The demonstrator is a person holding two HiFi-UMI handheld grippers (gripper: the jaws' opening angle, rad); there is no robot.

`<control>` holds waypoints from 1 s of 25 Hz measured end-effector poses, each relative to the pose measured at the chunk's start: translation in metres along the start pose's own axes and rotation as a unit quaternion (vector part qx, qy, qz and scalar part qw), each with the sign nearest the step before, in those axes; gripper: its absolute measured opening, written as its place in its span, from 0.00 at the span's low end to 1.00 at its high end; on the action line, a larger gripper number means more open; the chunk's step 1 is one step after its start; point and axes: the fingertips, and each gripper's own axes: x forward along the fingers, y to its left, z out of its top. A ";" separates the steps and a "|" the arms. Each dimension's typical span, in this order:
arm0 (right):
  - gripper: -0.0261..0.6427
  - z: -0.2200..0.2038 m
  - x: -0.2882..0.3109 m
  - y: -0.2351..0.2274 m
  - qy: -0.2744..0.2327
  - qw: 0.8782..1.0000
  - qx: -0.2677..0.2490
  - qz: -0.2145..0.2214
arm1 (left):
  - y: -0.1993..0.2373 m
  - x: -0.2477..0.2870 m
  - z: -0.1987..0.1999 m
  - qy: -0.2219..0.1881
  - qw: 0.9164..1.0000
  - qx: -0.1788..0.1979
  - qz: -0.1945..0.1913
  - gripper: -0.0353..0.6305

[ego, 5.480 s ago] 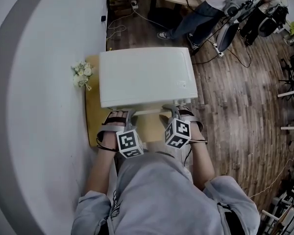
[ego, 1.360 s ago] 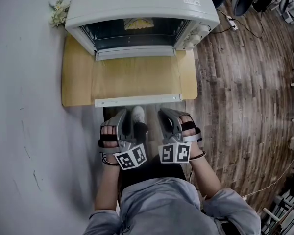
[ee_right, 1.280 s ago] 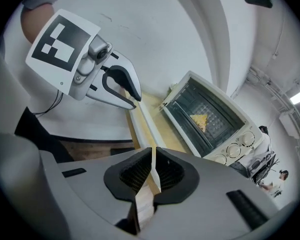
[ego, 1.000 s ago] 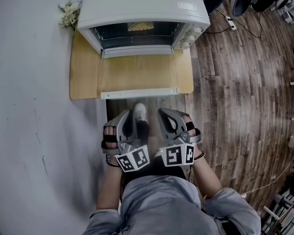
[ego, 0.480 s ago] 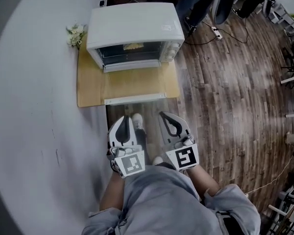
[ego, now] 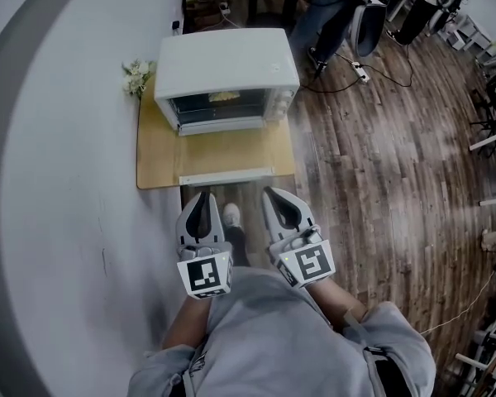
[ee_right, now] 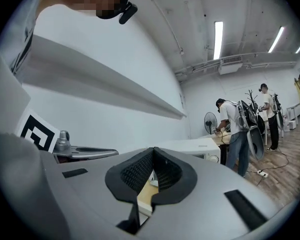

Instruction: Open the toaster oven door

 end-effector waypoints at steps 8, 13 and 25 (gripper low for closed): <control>0.04 0.005 -0.007 0.009 -0.003 1.000 0.006 0.011 | -0.002 -0.010 0.003 -0.003 1.000 -0.007 0.011 0.08; 0.03 -0.003 -0.007 0.008 0.008 1.000 0.023 0.012 | -0.004 -0.012 0.004 -0.008 1.000 0.015 0.017 0.08; 0.03 0.000 -0.007 0.006 0.010 1.000 0.024 0.014 | -0.008 -0.014 0.007 -0.011 0.999 0.024 0.019 0.08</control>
